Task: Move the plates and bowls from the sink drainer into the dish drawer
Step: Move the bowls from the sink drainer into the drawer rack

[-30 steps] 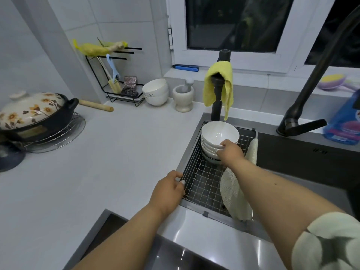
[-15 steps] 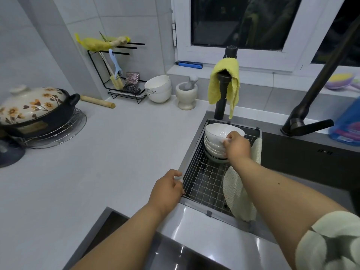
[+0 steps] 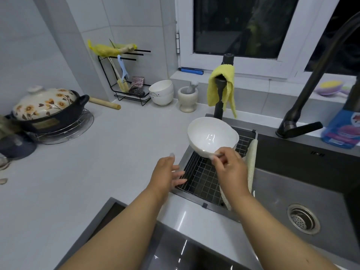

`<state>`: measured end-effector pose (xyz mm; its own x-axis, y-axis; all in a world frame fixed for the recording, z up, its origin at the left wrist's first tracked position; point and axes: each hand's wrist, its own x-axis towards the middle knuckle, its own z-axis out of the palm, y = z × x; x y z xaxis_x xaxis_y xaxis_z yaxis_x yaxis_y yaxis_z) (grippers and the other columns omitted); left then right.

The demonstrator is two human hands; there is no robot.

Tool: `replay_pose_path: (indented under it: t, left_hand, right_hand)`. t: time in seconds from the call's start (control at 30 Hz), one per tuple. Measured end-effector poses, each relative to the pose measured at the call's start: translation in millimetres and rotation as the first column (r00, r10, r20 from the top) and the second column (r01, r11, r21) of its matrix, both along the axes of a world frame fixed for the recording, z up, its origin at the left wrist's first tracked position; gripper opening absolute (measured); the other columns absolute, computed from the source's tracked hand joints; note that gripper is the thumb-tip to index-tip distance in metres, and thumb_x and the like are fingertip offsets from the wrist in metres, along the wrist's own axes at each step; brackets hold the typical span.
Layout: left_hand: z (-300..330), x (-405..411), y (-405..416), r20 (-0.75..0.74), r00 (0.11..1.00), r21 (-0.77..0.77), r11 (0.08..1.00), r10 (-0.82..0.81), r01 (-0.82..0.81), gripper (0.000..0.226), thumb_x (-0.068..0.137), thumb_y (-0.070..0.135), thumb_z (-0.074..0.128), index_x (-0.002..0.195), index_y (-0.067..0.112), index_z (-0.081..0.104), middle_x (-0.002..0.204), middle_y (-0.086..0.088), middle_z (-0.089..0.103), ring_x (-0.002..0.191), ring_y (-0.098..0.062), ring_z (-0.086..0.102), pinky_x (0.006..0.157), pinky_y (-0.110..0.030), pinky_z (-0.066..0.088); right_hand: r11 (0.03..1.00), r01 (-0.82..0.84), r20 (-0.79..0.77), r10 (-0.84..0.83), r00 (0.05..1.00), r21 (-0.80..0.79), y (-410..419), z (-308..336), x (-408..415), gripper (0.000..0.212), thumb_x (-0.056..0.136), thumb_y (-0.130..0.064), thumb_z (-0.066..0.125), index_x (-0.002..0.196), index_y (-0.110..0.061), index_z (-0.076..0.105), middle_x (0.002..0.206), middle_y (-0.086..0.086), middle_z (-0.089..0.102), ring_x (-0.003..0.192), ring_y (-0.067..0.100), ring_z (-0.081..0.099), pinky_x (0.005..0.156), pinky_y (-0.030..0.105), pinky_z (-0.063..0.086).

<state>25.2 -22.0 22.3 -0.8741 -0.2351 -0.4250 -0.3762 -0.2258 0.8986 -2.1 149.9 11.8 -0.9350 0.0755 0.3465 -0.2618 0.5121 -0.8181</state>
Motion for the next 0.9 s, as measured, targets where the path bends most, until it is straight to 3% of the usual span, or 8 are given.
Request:
replay_pose_path:
  t: [0.13, 0.3, 0.4, 0.53, 0.6, 0.67, 0.77, 0.9]
  left_hand:
    - [15.6, 17.6, 5.7, -0.066, 0.998, 0.378, 0.925, 0.001, 0.024, 0.062, 0.087, 0.06, 0.052, 0.133, 0.02, 0.044, 0.127, -0.021, 0.053, 0.111, -0.036, 0.062, 0.093, -0.053, 0.052]
    - [22.0, 55.2, 11.9, -0.062, 0.992, 0.462, 0.884, 0.106, -0.066, 0.045, 0.091, 0.036, 0.057, 0.124, 0.007, 0.052, 0.121, -0.025, 0.062, 0.106, -0.044, 0.063, 0.093, -0.058, 0.049]
    - [23.2, 88.9, 13.6, -0.042, 0.974, 0.492, 0.853, 0.224, -0.175, 0.029, 0.093, 0.027, 0.051, 0.113, 0.006, 0.053, 0.116, -0.027, 0.062, 0.104, -0.046, 0.063, 0.092, -0.058, 0.05]
    - [25.0, 136.3, 4.3, -0.016, 0.936, 0.435, 0.845, 0.353, -0.311, 0.015, 0.094, 0.029, 0.05, 0.101, 0.016, 0.053, 0.111, -0.019, 0.061, 0.101, -0.04, 0.062, 0.077, -0.051, 0.055]
    - [25.0, 160.6, -5.0, -0.003, 0.923, 0.445, 0.827, 0.385, -0.344, 0.021, 0.093, 0.031, 0.05, 0.107, 0.015, 0.053, 0.113, -0.02, 0.062, 0.099, -0.041, 0.063, 0.076, -0.05, 0.056]
    - [23.4, 185.0, -16.1, 0.008, 0.912, 0.453, 0.811, 0.411, -0.369, 0.027, 0.093, 0.034, 0.05, 0.112, 0.015, 0.053, 0.116, -0.021, 0.063, 0.101, -0.042, 0.063, 0.08, -0.053, 0.055]
    - [20.5, 221.1, -34.4, 0.039, 0.877, 0.431, 0.784, 0.479, -0.447, 0.035, 0.092, 0.039, 0.05, 0.118, 0.016, 0.053, 0.116, -0.02, 0.064, 0.103, -0.04, 0.064, 0.083, -0.051, 0.055]
    - [18.3, 276.8, -61.8, 0.045, 0.808, 0.371, 0.742, 0.587, -0.559, 0.038, 0.092, 0.042, 0.047, 0.12, 0.017, 0.054, 0.111, -0.016, 0.067, 0.099, -0.035, 0.064, 0.073, -0.043, 0.056]
  right_hand:
    - [0.98, -0.146, -0.163, 0.168, 0.972, 0.135, -4.5, -0.9, 37.2, 0.011, 0.082, -0.016, 0.072, 0.089, -0.013, 0.065, 0.08, -0.007, 0.052, 0.071, -0.004, 0.05, 0.063, 0.002, 0.037]
    - [0.93, -0.328, -0.219, 0.358, 0.907, 0.164, -6.9, 3.4, 73.6, 0.018, 0.079, -0.033, 0.068, 0.093, -0.025, 0.061, 0.074, -0.013, 0.05, 0.067, 0.002, 0.049, 0.06, 0.008, 0.04]
    - [0.931, -0.366, -0.085, 0.364, 0.928, -0.009, -12.1, 17.8, 95.6, 0.03, 0.076, -0.051, 0.058, 0.101, -0.039, 0.047, 0.063, -0.006, 0.047, 0.06, 0.007, 0.048, 0.057, 0.018, 0.041]
    - [0.916, -0.278, 0.082, 0.313, 0.946, -0.289, -27.3, 31.0, 116.0, 0.053, 0.07, -0.066, 0.048, 0.109, -0.032, 0.043, 0.077, -0.001, 0.048, 0.072, 0.01, 0.051, 0.066, 0.025, 0.046]
    - [0.866, -0.316, 0.271, 0.435, 0.859, -0.387, -39.2, 34.7, 124.2, 0.055, 0.074, -0.068, 0.048, 0.114, -0.03, 0.044, 0.099, 0.003, 0.056, 0.088, 0.014, 0.057, 0.072, 0.032, 0.051]
    - [0.762, -0.339, 0.418, 0.604, 0.678, -0.552, -54.5, 36.7, 137.1, 0.036, 0.089, -0.056, 0.049, 0.112, -0.028, 0.048, 0.118, 0.007, 0.056, 0.094, 0.017, 0.059, 0.074, 0.038, 0.054]
    - [0.626, -0.291, 0.476, 0.758, 0.446, -0.724, -79.4, 36.7, 160.9, 0.024, 0.094, -0.046, 0.048, 0.106, -0.027, 0.055, 0.114, 0.011, 0.061, 0.096, 0.025, 0.064, 0.077, 0.045, 0.056]
    - [0.568, -0.359, 0.494, 0.822, 0.284, -0.74, -116.6, 29.6, 195.9, 0.034, 0.093, -0.041, 0.05, 0.117, -0.018, 0.056, 0.105, 0.013, 0.065, 0.085, 0.025, 0.067, 0.072, 0.041, 0.057]
